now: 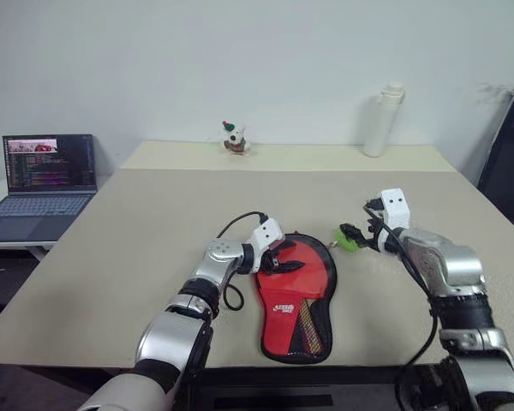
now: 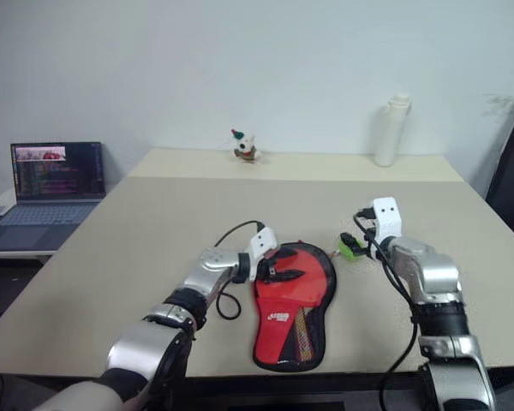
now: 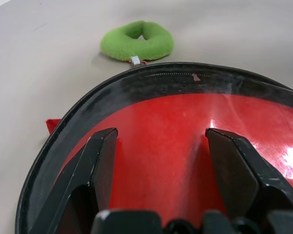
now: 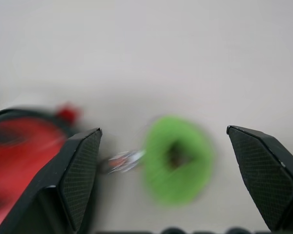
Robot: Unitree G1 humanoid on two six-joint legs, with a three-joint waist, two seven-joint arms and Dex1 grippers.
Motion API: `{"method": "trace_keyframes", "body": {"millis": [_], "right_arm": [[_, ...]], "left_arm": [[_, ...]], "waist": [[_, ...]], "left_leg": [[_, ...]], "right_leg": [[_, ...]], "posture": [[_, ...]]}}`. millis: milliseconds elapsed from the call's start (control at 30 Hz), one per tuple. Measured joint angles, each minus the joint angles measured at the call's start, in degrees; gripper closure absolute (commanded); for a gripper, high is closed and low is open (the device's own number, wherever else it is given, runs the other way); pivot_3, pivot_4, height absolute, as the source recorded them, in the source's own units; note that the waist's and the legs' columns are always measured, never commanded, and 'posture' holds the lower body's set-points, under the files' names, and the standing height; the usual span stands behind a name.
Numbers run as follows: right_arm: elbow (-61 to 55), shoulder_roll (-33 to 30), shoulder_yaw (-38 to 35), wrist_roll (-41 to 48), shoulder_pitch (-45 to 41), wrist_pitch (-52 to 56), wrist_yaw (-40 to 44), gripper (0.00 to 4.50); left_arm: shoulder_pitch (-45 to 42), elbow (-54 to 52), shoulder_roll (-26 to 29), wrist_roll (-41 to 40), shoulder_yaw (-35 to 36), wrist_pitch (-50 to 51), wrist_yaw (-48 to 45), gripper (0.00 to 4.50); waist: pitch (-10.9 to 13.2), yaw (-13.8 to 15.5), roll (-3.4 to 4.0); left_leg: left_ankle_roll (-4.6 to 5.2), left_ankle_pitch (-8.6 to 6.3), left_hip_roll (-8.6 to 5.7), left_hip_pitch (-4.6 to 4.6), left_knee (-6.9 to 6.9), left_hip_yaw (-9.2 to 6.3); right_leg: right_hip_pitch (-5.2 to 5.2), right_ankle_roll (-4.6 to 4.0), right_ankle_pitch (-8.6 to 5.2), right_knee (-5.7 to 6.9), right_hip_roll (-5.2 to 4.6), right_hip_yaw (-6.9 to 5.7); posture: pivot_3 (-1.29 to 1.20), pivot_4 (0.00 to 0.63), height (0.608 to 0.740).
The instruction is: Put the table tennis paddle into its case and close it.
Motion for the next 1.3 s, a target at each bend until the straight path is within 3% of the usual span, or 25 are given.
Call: {"method": "trace_keyframes", "body": {"millis": [200, 333, 367, 467, 800, 1033, 1300], "right_arm": [[18.8, 0.4, 1.8, -4.8, -4.3, -11.5, 0.3, 0.0], [22.5, 1.4, 2.0, -5.4, -4.4, -13.7, 1.2, 0.0], [22.6, 1.6, 2.0, -5.4, -4.5, -13.8, 1.2, 0.18], [22.2, 2.3, 2.1, -5.4, -4.2, -13.8, 1.6, 0.93], [14.3, 3.9, 2.0, -5.0, -0.4, -9.8, 2.1, 4.45], [3.0, 3.0, 0.6, -4.6, 5.6, -4.8, 0.5, 4.48], [-22.3, -5.7, -2.5, -0.5, 20.0, 8.5, 2.8, 4.48]], "left_arm": [[0.5, -1.5, 0.0, 0.0, -0.6, 0.7, 0.0, 1.38], [1.1, -2.8, 0.4, 0.0, -1.1, 0.9, -0.1, 1.38], [1.3, -3.1, 0.5, 0.0, -1.3, 1.0, -0.2, 1.36], [1.5, -3.4, 0.5, 0.0, -1.7, 1.2, -0.6, 1.34], [1.5, -3.5, -0.6, 0.2, -3.9, 0.8, -1.1, 1.34], [2.3, -4.1, -1.0, 0.2, -4.3, 0.4, -1.1, 1.34], [3.2, -4.3, -2.1, 0.2, -4.9, 0.5, -1.1, 1.34]], "waist": [[0.0, 0.0, 0.01], [0.0, -0.3, 0.03], [0.0, -0.4, 0.04], [0.0, -0.7, 0.04], [-0.1, -0.7, 0.12], [-0.1, -0.5, 0.26], [-0.5, 0.4, 0.75]], "left_leg": [[0.0, 0.0, 0.02, -0.04, -0.01, 0.04], [0.0, 0.0, 0.04, -0.01, 0.0, 0.02], [0.0, 0.0, 0.04, 0.0, 0.01, 0.01], [0.0, 0.0, 0.04, 0.05, 0.03, 0.0], [0.0, 0.0, 0.02, 0.13, 0.08, -0.01], [0.0, 0.0, -0.01, 0.1, 0.07, -0.05], [0.0, 0.0, -0.05, 0.17, 0.08, -0.11]], "right_leg": [[-0.03, 0.0, 0.01, -0.01, -0.06, 0.03], [-0.03, 0.0, 0.01, 0.06, -0.06, 0.04], [-0.03, 0.0, 0.01, 0.09, -0.05, 0.03], [-0.03, 0.0, 0.01, 0.22, -0.05, 0.04], [-0.03, 0.0, -0.01, 0.45, -0.05, 0.05], [-0.02, 0.01, -0.02, 0.43, -0.06, 0.03], [0.1, 0.28, -0.2, 0.39, -0.07, -0.02]], "posture": [[0.0, 0.15, 0.74], [0.0, 0.15, 0.74], [0.0, 0.15, 0.74], [0.0, 0.15, 0.74], [0.0, 0.15, 0.74], [0.0, 0.15, 0.74], [0.0, 0.15, 0.74]]}}
